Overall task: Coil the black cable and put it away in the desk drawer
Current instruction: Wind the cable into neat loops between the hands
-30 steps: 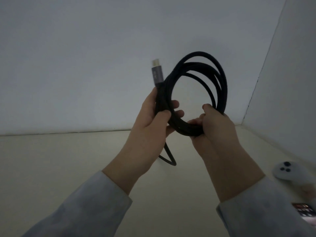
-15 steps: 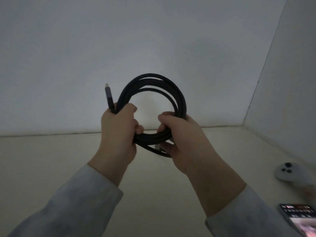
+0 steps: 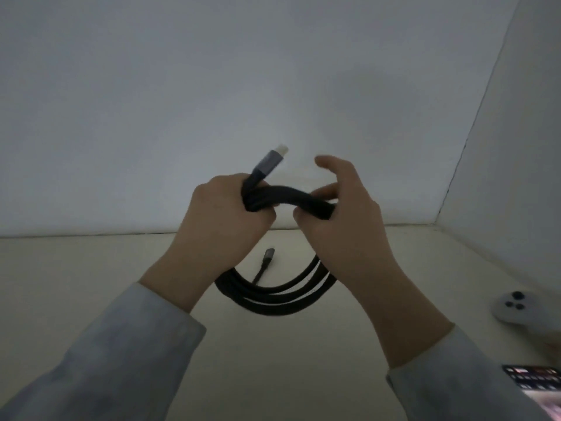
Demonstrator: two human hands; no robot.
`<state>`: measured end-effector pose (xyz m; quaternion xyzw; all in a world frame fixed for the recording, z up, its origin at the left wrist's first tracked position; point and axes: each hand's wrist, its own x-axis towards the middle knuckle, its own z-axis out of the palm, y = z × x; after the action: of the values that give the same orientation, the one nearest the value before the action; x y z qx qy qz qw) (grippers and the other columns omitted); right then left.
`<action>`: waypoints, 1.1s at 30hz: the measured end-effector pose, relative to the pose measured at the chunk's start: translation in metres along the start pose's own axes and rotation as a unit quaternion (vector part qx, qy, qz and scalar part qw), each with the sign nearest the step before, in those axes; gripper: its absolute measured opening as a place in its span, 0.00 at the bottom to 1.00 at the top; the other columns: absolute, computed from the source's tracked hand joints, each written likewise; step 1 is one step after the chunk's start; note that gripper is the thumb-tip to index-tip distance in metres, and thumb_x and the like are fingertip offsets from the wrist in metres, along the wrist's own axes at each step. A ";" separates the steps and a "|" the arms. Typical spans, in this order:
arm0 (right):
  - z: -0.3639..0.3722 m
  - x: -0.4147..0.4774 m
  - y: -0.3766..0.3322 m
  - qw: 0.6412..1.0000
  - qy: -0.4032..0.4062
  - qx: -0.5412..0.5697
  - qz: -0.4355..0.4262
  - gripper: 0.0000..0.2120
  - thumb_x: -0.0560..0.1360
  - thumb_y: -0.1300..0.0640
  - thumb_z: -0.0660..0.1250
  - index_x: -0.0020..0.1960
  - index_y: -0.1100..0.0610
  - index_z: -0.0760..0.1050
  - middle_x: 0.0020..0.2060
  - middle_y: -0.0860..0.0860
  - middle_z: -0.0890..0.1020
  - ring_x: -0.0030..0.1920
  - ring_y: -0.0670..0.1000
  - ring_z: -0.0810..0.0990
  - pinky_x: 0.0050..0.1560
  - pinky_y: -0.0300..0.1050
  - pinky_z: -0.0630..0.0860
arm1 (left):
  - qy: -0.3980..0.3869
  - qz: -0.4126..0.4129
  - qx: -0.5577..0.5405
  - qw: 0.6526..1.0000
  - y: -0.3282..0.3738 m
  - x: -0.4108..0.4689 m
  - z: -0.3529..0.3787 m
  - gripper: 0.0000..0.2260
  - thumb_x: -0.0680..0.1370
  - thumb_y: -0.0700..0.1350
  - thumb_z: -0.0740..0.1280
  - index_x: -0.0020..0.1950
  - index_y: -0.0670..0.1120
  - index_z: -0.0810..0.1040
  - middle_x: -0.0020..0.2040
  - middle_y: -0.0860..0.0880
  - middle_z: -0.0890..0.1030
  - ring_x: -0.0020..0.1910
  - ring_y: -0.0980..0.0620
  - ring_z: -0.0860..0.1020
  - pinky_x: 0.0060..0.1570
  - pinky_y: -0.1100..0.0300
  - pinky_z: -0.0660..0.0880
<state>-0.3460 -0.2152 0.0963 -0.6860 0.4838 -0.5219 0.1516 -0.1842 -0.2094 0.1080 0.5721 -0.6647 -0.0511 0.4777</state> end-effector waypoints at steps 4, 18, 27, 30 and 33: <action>0.008 -0.008 0.004 0.973 -0.041 -0.114 -0.197 0.48 0.73 0.68 0.69 0.79 0.33 0.49 0.66 0.48 0.68 0.36 0.47 0.78 0.38 0.40 0.77 | -0.053 0.029 0.056 0.997 0.002 -0.004 0.003 0.07 0.73 0.43 0.70 0.34 0.49 0.80 0.27 0.53 0.77 0.25 0.56 0.74 0.28 0.71 0.69; 0.005 0.004 0.012 0.979 0.134 -0.092 -0.121 0.08 0.79 0.61 0.69 0.57 0.56 0.80 0.46 0.49 0.80 0.38 0.43 0.73 0.47 0.23 0.67 | -0.029 -0.045 -0.147 0.988 0.006 0.001 -0.008 0.03 0.75 0.47 0.72 0.42 0.50 0.82 0.24 0.52 0.79 0.23 0.60 0.77 0.24 0.73 0.68; 0.001 0.002 0.006 0.966 0.157 0.171 0.110 0.05 0.80 0.58 0.69 0.50 0.48 0.79 0.30 0.47 0.81 0.31 0.45 0.81 0.40 0.53 0.85 | -0.082 -0.123 -0.371 0.917 0.008 0.000 -0.009 0.08 0.77 0.44 0.71 0.38 0.47 0.77 0.25 0.52 0.70 0.23 0.54 0.69 0.31 0.59 0.70; 0.001 0.004 0.008 0.976 0.131 0.124 0.119 0.06 0.78 0.58 0.70 0.47 0.47 0.78 0.31 0.47 0.81 0.33 0.49 0.84 0.38 0.50 0.85 | -0.017 -0.144 -0.364 0.920 0.008 -0.002 0.001 0.11 0.75 0.39 0.68 0.34 0.48 0.72 0.25 0.53 0.66 0.21 0.53 0.64 0.26 0.60 0.65; -0.005 0.006 0.008 0.991 0.055 -0.071 0.100 0.06 0.77 0.53 0.69 0.43 0.52 0.77 0.30 0.47 0.77 0.29 0.47 0.77 0.31 0.39 0.72 | 0.014 -0.110 -0.307 0.945 0.005 -0.004 0.002 0.09 0.73 0.40 0.68 0.34 0.47 0.73 0.25 0.52 0.65 0.22 0.52 0.63 0.24 0.60 0.65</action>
<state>-0.3548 -0.2224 0.0958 -0.6131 0.5935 -0.5056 0.1274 -0.1901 -0.2058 0.1080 0.4678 -0.5432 -0.2965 0.6310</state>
